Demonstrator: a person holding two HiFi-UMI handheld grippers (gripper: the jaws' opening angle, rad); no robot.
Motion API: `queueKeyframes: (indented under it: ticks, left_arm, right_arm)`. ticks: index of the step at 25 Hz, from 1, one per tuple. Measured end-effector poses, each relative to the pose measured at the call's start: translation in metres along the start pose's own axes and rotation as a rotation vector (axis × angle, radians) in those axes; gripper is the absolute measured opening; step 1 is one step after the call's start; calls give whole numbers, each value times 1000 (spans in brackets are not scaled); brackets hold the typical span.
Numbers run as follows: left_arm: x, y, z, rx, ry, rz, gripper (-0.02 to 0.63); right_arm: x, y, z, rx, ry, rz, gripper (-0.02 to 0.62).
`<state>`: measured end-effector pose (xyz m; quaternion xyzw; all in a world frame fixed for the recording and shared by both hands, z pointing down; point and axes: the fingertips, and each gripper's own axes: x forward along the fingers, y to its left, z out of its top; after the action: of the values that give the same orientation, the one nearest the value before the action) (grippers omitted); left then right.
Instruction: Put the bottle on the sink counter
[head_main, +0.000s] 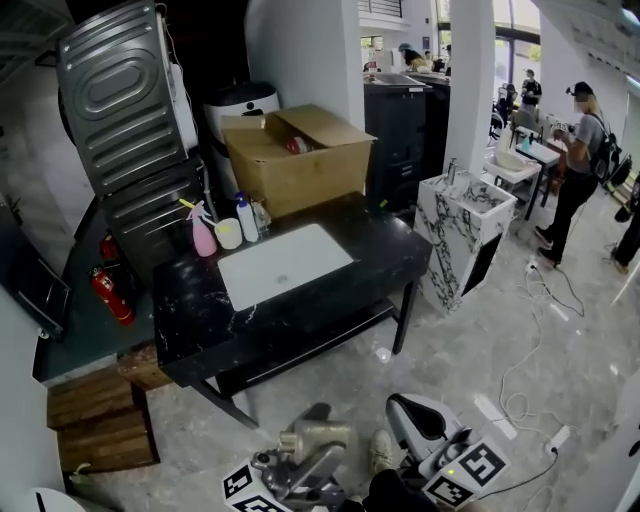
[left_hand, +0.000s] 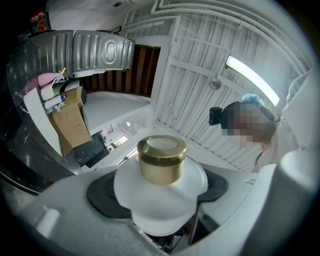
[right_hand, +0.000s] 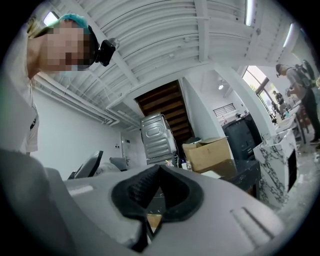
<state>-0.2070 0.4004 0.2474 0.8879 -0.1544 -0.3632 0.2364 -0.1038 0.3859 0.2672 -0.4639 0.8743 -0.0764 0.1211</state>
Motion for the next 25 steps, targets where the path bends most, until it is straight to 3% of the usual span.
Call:
queueKeyframes:
  ticks: [17, 25]
  left_arm:
    - [147, 118, 6, 85, -3, 5, 348]
    - [210, 168, -14, 86, 0, -2, 348]
  right_arm:
    - [107, -153, 49, -32, -36, 86, 3]
    - [125, -231, 64, -34, -42, 75, 3]
